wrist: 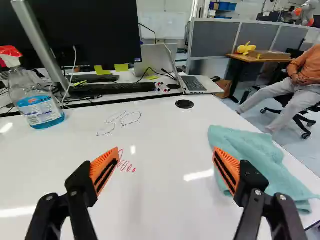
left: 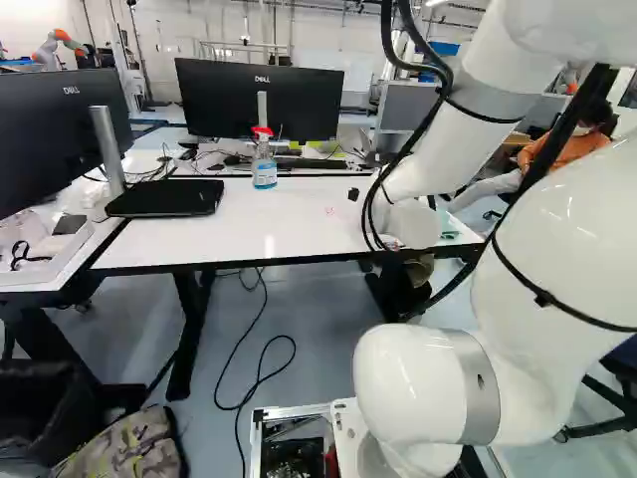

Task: Clean the table with the green towel

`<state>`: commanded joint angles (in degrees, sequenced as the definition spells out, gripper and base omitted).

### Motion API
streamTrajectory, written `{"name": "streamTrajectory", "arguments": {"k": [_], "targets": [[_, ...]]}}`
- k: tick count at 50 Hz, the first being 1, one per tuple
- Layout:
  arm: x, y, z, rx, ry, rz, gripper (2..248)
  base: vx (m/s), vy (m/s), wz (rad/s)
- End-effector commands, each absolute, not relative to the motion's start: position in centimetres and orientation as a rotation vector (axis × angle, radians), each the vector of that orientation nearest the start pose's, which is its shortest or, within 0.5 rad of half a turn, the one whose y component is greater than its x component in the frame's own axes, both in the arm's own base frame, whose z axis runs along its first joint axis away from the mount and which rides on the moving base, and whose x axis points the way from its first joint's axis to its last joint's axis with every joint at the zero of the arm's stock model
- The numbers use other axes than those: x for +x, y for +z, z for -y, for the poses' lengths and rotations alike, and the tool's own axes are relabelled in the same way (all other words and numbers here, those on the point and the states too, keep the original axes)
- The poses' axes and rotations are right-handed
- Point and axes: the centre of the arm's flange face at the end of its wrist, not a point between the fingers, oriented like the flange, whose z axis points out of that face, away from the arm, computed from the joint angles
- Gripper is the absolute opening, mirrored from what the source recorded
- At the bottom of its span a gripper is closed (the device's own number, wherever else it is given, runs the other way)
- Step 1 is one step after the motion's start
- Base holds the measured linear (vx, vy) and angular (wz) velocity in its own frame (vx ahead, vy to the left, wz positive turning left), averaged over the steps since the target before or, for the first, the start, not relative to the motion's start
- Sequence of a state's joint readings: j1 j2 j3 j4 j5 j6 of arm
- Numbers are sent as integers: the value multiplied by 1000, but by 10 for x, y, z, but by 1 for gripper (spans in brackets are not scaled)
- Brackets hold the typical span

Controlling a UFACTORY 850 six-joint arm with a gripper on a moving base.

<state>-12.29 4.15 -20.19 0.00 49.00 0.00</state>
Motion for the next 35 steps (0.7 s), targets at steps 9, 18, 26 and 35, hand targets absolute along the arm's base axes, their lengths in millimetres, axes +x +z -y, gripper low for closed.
{"name": "streamTrajectory", "arguments": {"k": [9, 18, 26, 35], "targets": [[373, 400, 91, -2633, -1937, -319, 247, 0, 0, 0], [381, 399, 105, -2654, -1926, -358, 247, 0, 0, 0], [386, 398, 116, -2680, -1904, -395, 247, 0, 0, 0], [392, 396, 130, -2710, -1873, -437, 247, 0, 0, 0]]}}
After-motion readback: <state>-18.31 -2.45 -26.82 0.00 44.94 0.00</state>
